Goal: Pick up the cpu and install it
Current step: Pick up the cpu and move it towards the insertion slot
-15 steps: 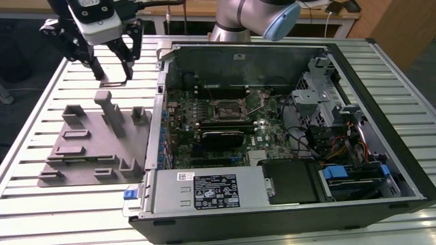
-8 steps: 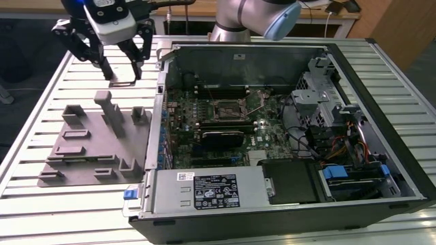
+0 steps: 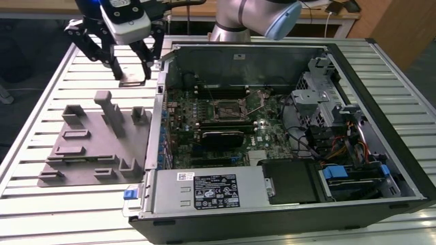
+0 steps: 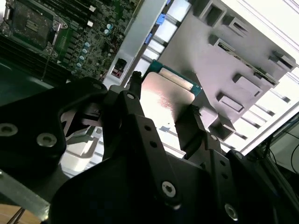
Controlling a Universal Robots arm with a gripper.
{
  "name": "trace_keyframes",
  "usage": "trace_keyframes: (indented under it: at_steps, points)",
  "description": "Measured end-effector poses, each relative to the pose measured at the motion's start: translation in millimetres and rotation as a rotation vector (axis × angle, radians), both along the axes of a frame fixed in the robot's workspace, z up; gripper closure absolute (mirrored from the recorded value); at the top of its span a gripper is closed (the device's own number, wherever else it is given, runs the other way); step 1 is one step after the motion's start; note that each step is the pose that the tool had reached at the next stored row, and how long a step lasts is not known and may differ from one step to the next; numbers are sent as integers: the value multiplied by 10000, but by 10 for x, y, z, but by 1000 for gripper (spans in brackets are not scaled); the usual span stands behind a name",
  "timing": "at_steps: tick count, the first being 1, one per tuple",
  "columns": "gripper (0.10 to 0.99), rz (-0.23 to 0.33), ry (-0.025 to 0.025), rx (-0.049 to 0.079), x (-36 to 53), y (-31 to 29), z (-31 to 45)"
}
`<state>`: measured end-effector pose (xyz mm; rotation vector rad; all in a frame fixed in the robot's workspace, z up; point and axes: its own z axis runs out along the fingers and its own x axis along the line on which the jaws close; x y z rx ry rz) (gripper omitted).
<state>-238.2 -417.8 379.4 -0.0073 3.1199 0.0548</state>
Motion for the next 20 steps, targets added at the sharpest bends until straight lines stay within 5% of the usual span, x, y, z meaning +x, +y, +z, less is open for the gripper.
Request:
trace_keyframes:
  at_steps: [14,20]
  points:
    - [545,0,0,0,249,0,0]
    - [545,1,0,0,420,0,0]
